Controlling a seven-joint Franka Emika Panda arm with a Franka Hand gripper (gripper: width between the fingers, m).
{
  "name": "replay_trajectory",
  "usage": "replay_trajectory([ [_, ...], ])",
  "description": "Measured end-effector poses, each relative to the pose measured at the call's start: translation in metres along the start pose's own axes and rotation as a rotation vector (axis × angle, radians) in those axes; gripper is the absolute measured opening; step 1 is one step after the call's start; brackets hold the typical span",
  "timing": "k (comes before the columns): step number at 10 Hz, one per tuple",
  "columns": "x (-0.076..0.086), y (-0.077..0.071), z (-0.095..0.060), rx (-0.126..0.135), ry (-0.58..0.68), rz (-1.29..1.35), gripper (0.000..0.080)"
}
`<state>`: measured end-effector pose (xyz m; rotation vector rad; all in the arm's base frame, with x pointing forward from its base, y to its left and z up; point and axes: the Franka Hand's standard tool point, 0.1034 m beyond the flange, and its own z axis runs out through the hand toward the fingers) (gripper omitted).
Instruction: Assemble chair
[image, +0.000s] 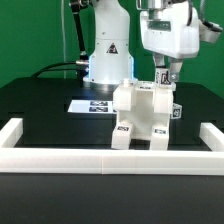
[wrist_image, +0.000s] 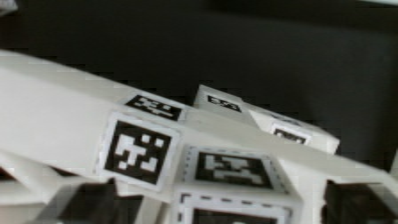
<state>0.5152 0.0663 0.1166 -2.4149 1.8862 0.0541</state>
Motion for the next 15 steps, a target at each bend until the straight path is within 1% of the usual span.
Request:
replay_trajectory([
  [1, 0.000, -0.001, 0.000, 0.003, 0.003, -0.179, 0.0627],
  [2, 0.000, -0.002, 0.000, 0.008, 0.006, -0.216, 0.0627],
  [3, -0.002, -0.002, 0.000, 0.007, 0.009, -0.331, 0.0646],
  [5, -0.006, -0.003, 0.000, 0.006, 0.010, -0.511, 0.0649],
  [8, -0.007, -0.003, 0.000, 0.003, 0.012, -0.759, 0.0649],
  [9, -0.006, -0.003, 0.000, -0.002, 0.018, -0.864, 0.0649],
  [11, -0.002, -0.003, -0.001, -0.004, 0.020, -0.989, 0.0649],
  [12, 0.001, -0.002, -0.001, -0.013, 0.027, -1.099, 0.0649],
  [15, 0.005, -0.001, -0.001, -0.021, 0.030, -1.295, 0.0649],
])
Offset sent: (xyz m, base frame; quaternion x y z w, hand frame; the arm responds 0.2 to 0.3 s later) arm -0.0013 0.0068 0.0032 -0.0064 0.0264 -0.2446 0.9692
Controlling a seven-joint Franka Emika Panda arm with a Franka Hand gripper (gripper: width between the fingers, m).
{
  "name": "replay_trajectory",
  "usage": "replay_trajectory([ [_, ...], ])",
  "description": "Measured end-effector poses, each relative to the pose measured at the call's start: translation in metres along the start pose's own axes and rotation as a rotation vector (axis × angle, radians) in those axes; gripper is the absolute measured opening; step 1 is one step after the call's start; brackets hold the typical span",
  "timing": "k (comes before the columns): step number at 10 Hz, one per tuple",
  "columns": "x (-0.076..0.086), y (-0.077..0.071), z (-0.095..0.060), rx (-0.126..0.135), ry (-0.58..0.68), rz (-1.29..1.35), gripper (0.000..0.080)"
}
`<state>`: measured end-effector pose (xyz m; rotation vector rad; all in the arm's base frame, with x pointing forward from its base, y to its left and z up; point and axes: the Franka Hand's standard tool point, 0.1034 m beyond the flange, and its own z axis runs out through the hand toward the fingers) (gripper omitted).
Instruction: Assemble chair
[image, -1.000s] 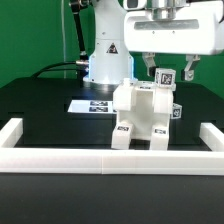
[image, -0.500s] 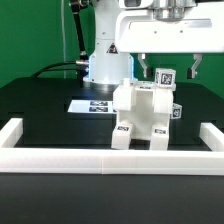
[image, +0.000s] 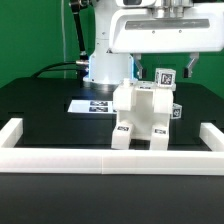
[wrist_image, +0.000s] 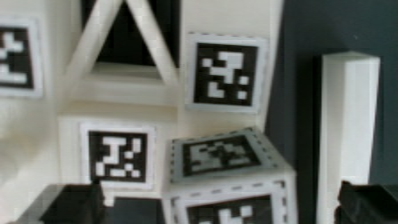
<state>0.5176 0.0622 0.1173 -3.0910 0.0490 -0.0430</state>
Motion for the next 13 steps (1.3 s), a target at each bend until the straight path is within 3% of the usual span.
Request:
replay_trajectory([
  [1, 0.0000, 0.0000, 0.0000, 0.000, 0.000, -0.002, 0.0649],
  [3, -0.0001, -0.0001, 0.0001, 0.000, 0.000, 0.014, 0.0386],
  [4, -0.0001, -0.0001, 0.0001, 0.000, 0.000, 0.029, 0.0386],
  [5, 0.0000, 0.0000, 0.0001, 0.000, 0.000, 0.027, 0.0286],
  [13, -0.0003, -0.0020, 0.0002, 0.008, -0.002, 0.507, 0.0287],
])
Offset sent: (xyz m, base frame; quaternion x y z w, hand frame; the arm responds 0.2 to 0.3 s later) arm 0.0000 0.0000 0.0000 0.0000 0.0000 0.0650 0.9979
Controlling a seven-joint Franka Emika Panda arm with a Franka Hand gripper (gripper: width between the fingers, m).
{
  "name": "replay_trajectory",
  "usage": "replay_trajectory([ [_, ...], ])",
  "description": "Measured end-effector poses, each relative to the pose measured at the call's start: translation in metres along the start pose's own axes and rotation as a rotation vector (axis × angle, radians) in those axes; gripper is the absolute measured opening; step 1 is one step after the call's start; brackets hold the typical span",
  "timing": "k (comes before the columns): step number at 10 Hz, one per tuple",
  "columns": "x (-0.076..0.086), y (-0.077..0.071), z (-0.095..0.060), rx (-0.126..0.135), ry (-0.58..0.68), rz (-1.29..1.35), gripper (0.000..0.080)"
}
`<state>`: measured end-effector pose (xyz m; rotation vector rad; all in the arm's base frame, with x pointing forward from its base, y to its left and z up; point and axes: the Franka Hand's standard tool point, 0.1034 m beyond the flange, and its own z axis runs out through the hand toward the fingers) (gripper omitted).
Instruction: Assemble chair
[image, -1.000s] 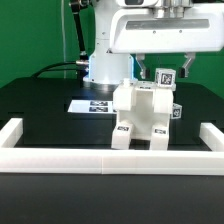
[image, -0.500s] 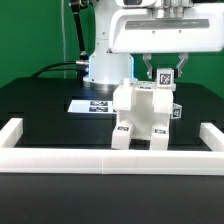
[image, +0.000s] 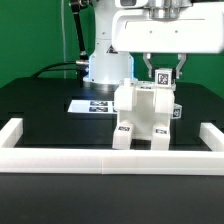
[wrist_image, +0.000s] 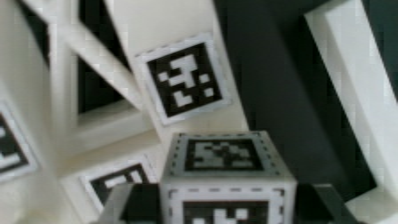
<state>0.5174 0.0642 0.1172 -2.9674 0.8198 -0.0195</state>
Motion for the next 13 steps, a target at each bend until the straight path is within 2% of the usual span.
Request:
replay_trajectory([
  [13, -0.0045, -0.0057, 0.0009, 0.014, -0.017, 0.739, 0.0288],
])
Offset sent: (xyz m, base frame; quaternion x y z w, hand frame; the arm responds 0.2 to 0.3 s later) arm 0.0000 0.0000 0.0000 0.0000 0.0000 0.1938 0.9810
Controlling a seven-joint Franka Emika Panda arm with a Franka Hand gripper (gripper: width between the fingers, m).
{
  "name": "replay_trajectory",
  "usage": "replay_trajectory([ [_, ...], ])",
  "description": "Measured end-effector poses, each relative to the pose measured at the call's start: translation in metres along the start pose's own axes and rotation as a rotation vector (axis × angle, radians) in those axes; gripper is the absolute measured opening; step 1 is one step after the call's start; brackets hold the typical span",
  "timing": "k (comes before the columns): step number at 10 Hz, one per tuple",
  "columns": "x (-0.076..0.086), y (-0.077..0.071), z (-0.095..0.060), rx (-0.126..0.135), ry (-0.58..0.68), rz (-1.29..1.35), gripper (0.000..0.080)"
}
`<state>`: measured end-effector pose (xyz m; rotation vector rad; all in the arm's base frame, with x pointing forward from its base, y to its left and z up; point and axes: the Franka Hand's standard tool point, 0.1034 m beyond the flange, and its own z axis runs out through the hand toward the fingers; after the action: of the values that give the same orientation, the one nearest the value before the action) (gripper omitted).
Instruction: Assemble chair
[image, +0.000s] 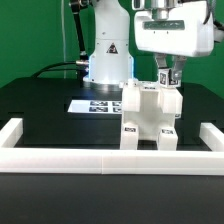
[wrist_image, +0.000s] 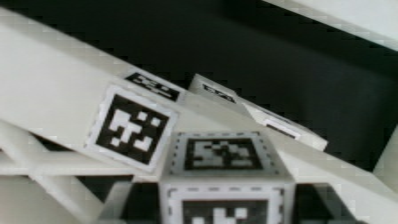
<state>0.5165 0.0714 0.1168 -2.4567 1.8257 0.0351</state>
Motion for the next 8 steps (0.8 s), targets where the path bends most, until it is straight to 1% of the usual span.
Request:
replay_trajectory([
  [2, -0.0022, -0.0003, 0.0004, 0.002, -0.008, 0.141, 0.0288],
  [4, -0.0035, -0.0005, 0.0007, 0.002, -0.009, 0.215, 0.0288],
  [8, -0.0091, -0.0012, 0.0018, 0.002, -0.027, 0.483, 0.0288],
])
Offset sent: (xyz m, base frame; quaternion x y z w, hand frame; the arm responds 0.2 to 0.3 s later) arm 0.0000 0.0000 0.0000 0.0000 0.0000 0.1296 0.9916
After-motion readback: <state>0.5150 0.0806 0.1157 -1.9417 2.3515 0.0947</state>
